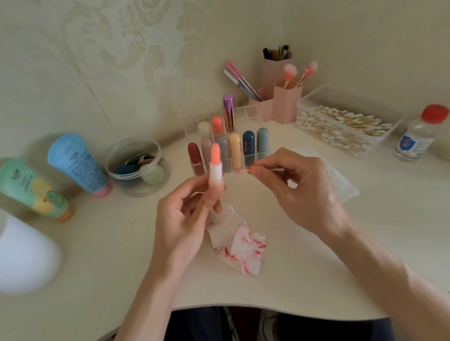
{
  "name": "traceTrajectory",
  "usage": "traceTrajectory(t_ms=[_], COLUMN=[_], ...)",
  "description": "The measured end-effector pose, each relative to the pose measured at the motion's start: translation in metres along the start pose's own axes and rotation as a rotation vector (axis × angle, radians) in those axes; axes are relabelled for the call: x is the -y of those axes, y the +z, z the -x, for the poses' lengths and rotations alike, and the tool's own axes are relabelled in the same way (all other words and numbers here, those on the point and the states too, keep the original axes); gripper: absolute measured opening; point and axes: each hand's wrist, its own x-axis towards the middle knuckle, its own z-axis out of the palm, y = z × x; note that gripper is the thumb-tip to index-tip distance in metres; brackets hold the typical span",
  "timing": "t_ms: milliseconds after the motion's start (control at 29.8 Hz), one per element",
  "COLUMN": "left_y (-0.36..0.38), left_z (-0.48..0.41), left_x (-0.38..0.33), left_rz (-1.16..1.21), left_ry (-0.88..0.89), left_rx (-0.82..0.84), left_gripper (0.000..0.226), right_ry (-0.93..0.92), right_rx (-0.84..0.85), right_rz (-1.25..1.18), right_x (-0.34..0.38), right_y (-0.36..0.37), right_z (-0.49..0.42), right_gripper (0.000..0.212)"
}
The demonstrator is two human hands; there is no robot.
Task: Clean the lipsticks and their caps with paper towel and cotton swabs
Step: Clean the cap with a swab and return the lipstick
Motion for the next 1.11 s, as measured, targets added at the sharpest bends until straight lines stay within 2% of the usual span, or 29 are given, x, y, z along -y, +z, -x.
traceTrajectory(t_ms=[201,436,704,1106], left_y=[0.006,0.026,0.032,0.042], left_z=[-0.003,-0.027,-0.037,-0.044], left_x=[-0.006,-0.012,0.0,0.01], left_rz=[-0.085,-0.33,-0.45,-0.742], left_ry=[-0.033,-0.002,0.0,0.073], left_rx=[-0.045,-0.131,-0.045,-0.084], left_gripper=[0.026,0.014,0.009,0.016], right_ry=[0.131,0.235,0.289,0.3], right_rx=[-0.168,-0.238,-0.285,-0.26], right_rz=[0.01,0.114,0.149,0.147], right_x=[0.0,-0.006,-0.009,-0.008], right_y=[-0.009,-0.015,-0.02,-0.019], right_z=[-0.006,-0.008,-0.009,-0.01], right_gripper=[0.019,0.009,0.016,0.013])
